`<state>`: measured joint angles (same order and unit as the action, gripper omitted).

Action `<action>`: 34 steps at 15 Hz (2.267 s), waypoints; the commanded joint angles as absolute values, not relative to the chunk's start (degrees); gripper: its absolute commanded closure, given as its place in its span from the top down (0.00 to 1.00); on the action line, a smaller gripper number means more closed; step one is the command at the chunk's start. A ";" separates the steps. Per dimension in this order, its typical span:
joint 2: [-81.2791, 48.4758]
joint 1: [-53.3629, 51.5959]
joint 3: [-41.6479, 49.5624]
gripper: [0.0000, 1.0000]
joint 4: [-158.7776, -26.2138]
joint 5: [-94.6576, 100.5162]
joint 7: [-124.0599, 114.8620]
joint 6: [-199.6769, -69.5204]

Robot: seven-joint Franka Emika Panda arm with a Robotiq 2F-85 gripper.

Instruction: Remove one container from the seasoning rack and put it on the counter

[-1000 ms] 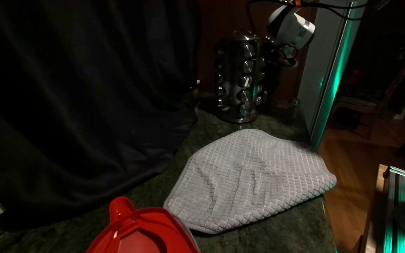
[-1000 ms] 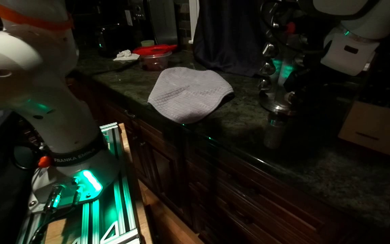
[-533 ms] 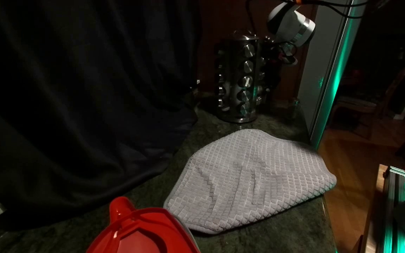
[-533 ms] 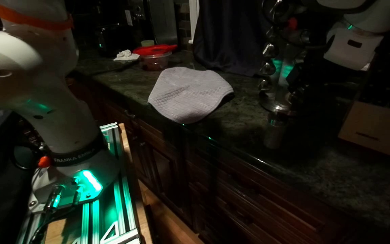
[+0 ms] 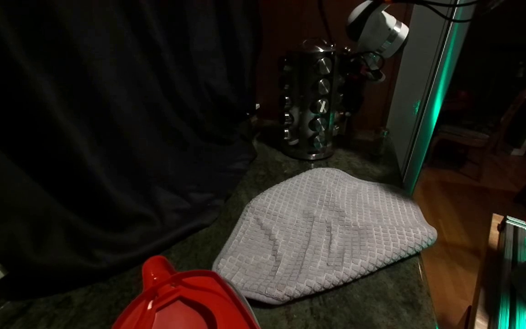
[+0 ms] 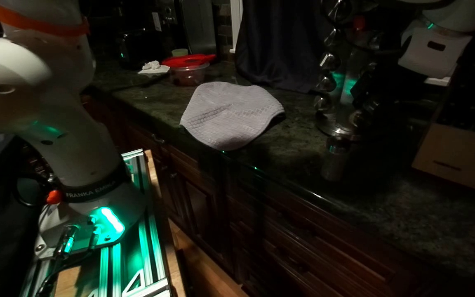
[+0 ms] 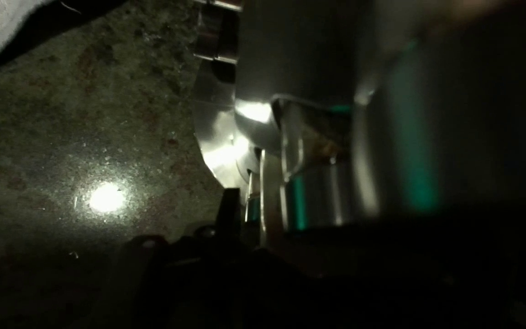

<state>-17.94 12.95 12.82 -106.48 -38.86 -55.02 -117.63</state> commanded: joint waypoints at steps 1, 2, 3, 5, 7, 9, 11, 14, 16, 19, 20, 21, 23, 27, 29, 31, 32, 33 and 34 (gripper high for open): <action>-17.21 12.60 13.03 0.68 -106.51 -37.08 -56.84 -117.38; -17.12 12.61 13.05 0.57 -106.53 -36.95 -56.84 -117.44; -17.05 12.60 13.08 0.50 -106.54 -36.77 -56.89 -117.51; -16.80 12.62 13.19 0.35 -106.68 -36.00 -56.94 -117.60; -16.31 12.68 13.30 0.23 -107.00 -35.54 -56.94 -117.82; -16.03 12.83 13.41 0.23 -107.11 -35.05 -56.97 -117.70; -16.06 12.90 13.55 0.23 -107.06 -34.62 -57.14 -117.81; -15.91 13.22 13.87 0.23 -107.02 -34.37 -57.13 -117.77; -15.71 13.28 14.11 0.23 -107.12 -33.90 -56.97 -117.87; -15.18 13.60 14.34 0.23 -107.22 -33.62 -56.56 -117.94; -15.09 13.62 14.31 0.23 -107.19 -33.61 -56.45 -117.97; -15.04 13.68 14.26 0.23 -107.17 -33.81 -56.29 -118.02; -14.95 13.79 14.23 0.23 -107.09 -34.08 -56.14 -118.11; -15.42 14.11 14.38 0.23 -106.39 -34.16 -56.25 -117.75; -15.70 14.35 14.52 0.23 -105.92 -34.13 -56.26 -117.49; -15.97 14.68 14.66 0.23 -105.49 -34.50 -56.28 -117.47; -16.01 14.87 14.71 0.23 -105.35 -34.65 -56.22 -117.34; -16.01 14.96 14.76 0.23 -105.20 -34.54 -56.40 -117.47; -16.02 15.07 14.74 0.23 -105.04 -34.58 -56.48 -117.54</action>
